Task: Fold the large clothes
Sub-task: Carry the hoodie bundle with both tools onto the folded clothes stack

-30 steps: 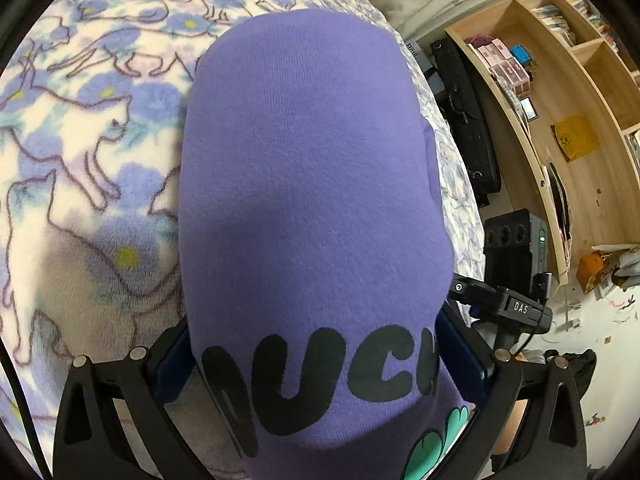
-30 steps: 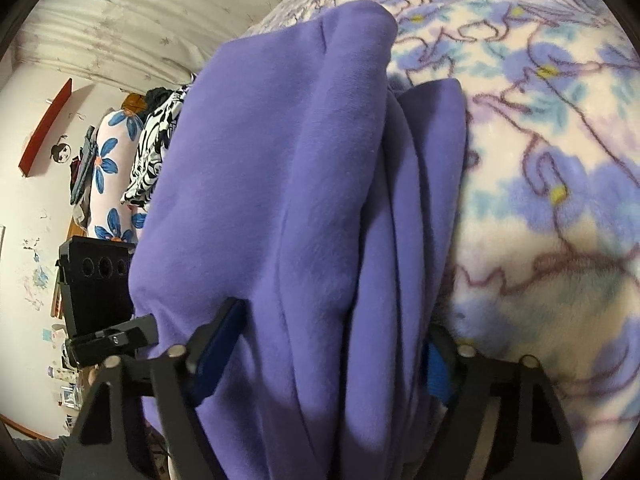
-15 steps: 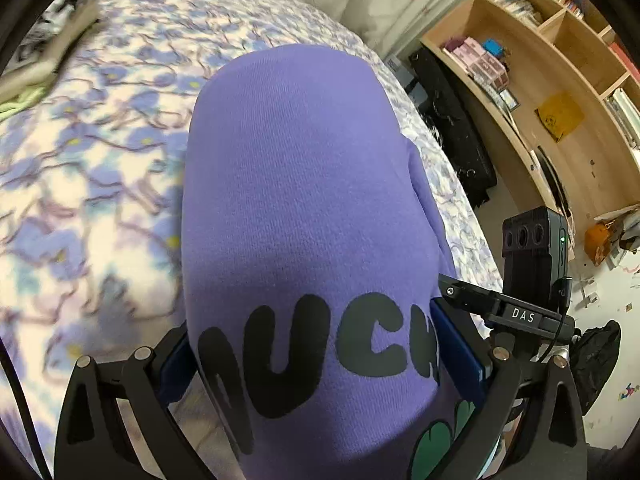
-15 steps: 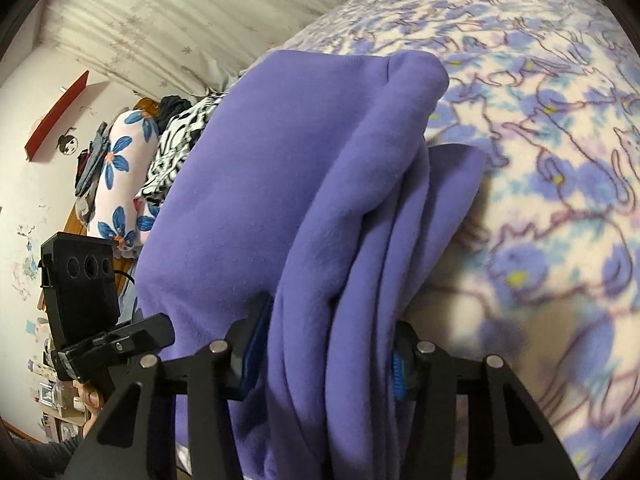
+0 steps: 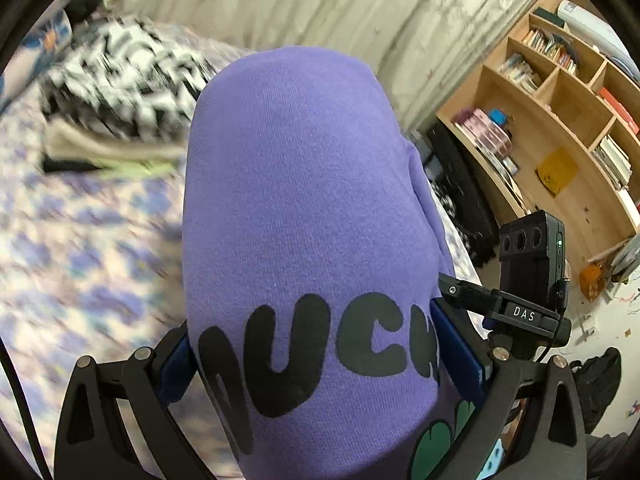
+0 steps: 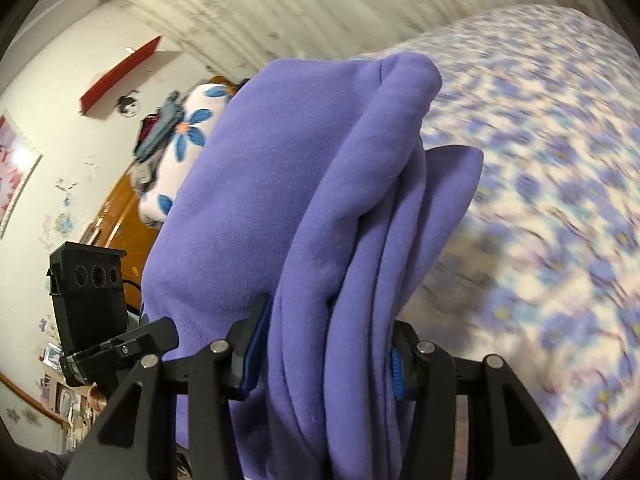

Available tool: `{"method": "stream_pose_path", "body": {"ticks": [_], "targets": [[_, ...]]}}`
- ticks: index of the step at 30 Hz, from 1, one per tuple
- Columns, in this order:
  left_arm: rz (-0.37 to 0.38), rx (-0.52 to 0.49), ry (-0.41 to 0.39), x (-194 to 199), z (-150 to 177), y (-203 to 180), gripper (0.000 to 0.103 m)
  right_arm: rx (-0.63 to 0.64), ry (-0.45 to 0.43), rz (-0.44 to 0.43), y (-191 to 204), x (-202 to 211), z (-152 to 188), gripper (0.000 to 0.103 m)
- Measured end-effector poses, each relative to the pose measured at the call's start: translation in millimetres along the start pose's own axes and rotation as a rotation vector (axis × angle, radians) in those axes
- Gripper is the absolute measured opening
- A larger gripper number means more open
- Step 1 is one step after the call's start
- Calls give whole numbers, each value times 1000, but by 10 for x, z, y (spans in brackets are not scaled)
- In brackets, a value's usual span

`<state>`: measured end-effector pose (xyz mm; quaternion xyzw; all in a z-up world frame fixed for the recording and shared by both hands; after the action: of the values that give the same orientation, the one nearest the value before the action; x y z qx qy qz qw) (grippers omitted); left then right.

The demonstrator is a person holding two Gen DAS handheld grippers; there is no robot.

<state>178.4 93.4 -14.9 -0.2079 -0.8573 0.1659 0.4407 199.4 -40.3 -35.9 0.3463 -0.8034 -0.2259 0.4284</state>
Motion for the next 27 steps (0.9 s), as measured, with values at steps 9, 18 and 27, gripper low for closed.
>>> {"method": "stream_pose_path", "body": {"ticks": [9,18,27], "targets": [[-101,-110,-72,404,-1589,905,101,37,-48,-80,554,-1006,-1184,49],[-195,-219,-97,-38,-3177,1827,101,40,-119,-123,518,-2274,-2422,49],[-268,-137,-4,-1123,-3636,3098,103,-54,-53,-7,-348,-3484,-2628,49]]}}
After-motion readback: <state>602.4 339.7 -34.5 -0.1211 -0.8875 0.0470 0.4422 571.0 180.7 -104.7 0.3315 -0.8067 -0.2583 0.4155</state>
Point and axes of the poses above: each gripper's, at about its wrist camera, not at the fingertips, and x roughly against the way its jaws point, y to its left, z to its underside, the point moved 7 cm from there along -x, roughly the way its jaws point, and after that the axes turned 5 degrees about -z, right-handed, at the moved point
